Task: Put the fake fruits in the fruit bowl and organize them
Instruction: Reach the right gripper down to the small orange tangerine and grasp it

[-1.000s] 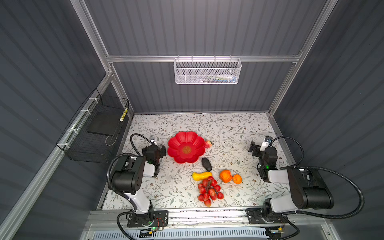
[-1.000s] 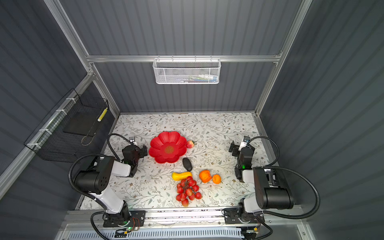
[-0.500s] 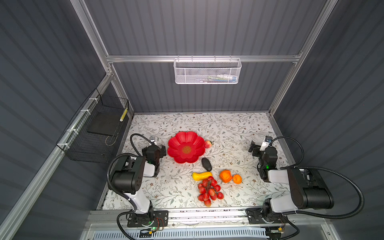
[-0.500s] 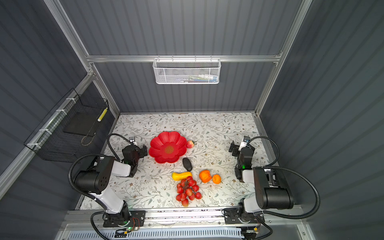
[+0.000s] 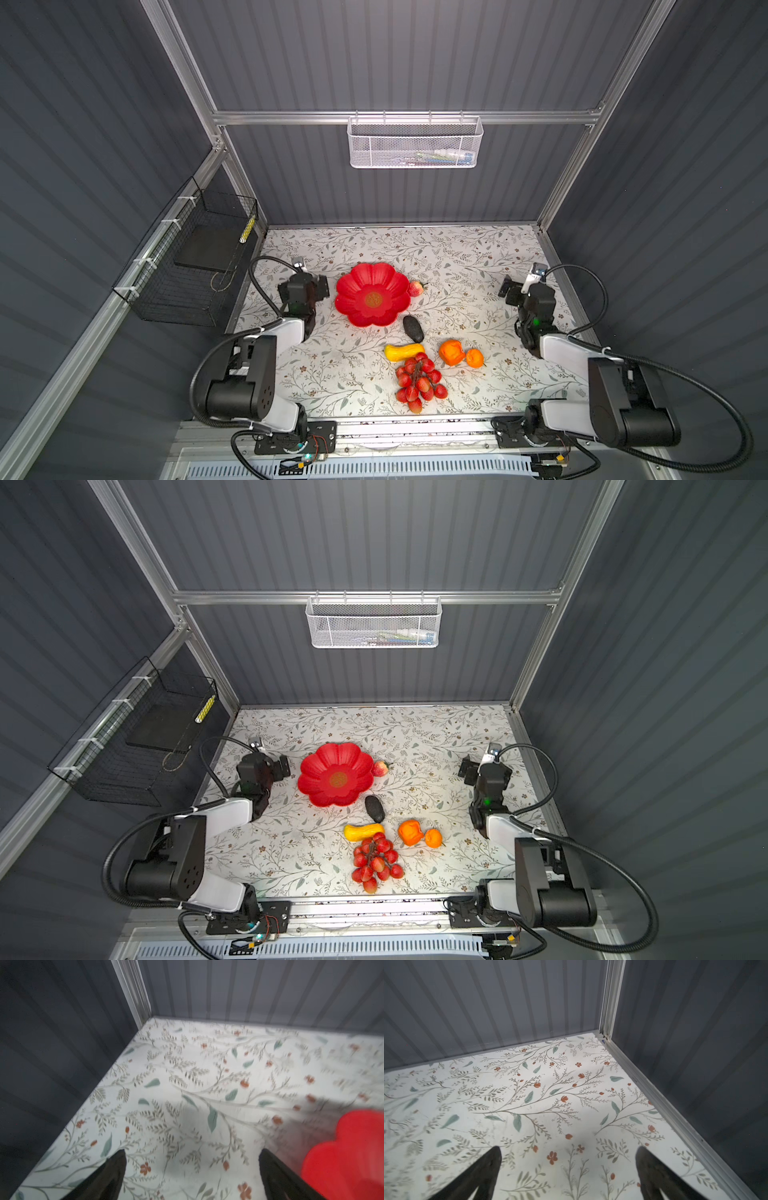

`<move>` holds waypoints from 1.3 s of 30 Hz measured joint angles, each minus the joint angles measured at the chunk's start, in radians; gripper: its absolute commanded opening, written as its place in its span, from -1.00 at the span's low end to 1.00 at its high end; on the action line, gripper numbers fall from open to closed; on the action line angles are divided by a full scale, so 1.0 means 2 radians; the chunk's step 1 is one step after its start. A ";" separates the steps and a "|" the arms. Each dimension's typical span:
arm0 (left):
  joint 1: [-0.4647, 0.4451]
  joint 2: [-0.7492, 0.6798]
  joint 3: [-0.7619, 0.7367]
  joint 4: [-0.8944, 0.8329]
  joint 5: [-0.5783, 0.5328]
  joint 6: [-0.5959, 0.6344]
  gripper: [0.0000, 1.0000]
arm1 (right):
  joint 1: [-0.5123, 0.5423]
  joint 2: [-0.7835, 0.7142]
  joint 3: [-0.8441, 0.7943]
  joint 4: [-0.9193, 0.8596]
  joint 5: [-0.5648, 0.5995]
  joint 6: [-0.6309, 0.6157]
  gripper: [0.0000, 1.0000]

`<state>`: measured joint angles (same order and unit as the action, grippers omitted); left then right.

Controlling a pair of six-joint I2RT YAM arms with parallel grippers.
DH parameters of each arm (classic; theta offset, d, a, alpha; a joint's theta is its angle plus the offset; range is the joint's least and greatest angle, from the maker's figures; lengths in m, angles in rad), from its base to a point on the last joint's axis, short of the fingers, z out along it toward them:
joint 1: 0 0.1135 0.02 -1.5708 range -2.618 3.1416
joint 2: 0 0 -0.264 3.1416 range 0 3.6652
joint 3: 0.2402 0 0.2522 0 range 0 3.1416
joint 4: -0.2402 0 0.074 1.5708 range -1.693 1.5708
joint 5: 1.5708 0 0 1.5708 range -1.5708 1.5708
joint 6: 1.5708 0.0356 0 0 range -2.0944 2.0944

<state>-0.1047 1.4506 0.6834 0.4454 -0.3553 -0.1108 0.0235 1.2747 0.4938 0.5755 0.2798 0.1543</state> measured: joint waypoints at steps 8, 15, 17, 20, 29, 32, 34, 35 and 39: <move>0.000 -0.118 0.102 -0.156 0.063 -0.057 0.95 | -0.007 -0.057 0.120 -0.190 -0.106 0.093 0.92; 0.000 -0.135 0.159 -0.252 0.130 -0.040 0.91 | 0.055 -0.074 0.119 -0.398 -0.166 0.137 0.81; 0.000 -0.135 0.167 -0.262 0.143 -0.033 0.91 | 0.096 -0.096 0.113 -0.453 -0.165 0.152 0.78; 0.000 -0.134 0.165 -0.268 0.156 -0.027 0.90 | 0.136 -0.123 0.095 -0.506 -0.164 0.178 0.71; 0.000 -0.134 0.151 -0.284 0.179 -0.015 0.92 | 0.192 -0.155 0.031 -0.590 -0.186 0.261 0.60; 0.000 -0.141 0.146 -0.285 0.179 -0.014 0.93 | 0.198 -0.153 0.022 -0.584 -0.198 0.281 0.54; 0.000 -0.147 0.141 -0.287 0.179 -0.014 0.93 | 0.200 -0.146 0.011 -0.574 -0.208 0.294 0.48; 0.000 -0.150 0.140 -0.288 0.179 -0.014 0.94 | 0.201 -0.142 0.006 -0.570 -0.213 0.298 0.45; 0.000 -0.157 0.136 -0.290 0.179 -0.014 0.94 | 0.202 -0.121 -0.012 -0.549 -0.225 0.319 0.24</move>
<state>-0.1047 1.1358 0.9550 -0.1341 0.0017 -0.1379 0.4282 1.0332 0.4690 -0.5232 -0.1711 0.7914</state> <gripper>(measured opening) 0.966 0.663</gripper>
